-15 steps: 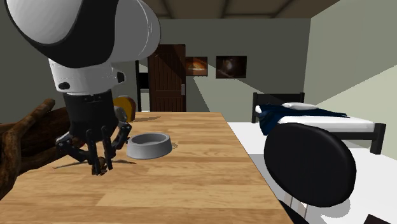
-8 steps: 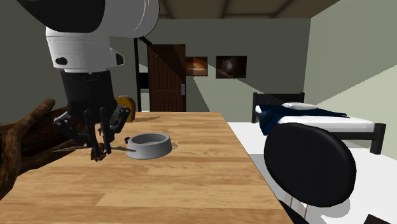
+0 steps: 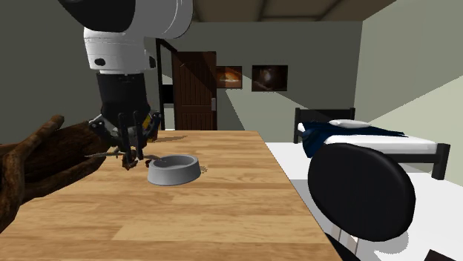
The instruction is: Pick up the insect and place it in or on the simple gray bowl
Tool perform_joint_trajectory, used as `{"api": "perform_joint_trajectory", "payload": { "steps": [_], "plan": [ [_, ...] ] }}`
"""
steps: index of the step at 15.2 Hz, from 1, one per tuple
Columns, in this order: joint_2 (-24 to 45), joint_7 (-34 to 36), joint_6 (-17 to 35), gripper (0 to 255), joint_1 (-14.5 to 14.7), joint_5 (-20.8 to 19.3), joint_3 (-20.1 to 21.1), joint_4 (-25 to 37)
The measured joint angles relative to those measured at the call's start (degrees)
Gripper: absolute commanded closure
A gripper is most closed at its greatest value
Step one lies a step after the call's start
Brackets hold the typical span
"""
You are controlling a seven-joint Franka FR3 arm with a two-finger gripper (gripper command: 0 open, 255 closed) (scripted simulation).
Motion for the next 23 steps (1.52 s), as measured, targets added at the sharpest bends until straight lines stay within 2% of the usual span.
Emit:
{"api": "perform_joint_trajectory", "payload": {
  "steps": [9, 16, 17, 23],
  "plan": [
    [10.30, -10.17, -4.86, 255, -4.02, -0.02, -2.79, 16.51],
    [24.04, -17.98, -13.49, 255, -4.14, -0.10, -4.77, 40.07],
    [25.12, -18.50, -13.76, 255, -4.20, -0.13, -4.93, 41.50],
    [26.80, -18.32, -10.69, 255, -4.58, -0.57, -5.29, 40.06]
  ]
}}
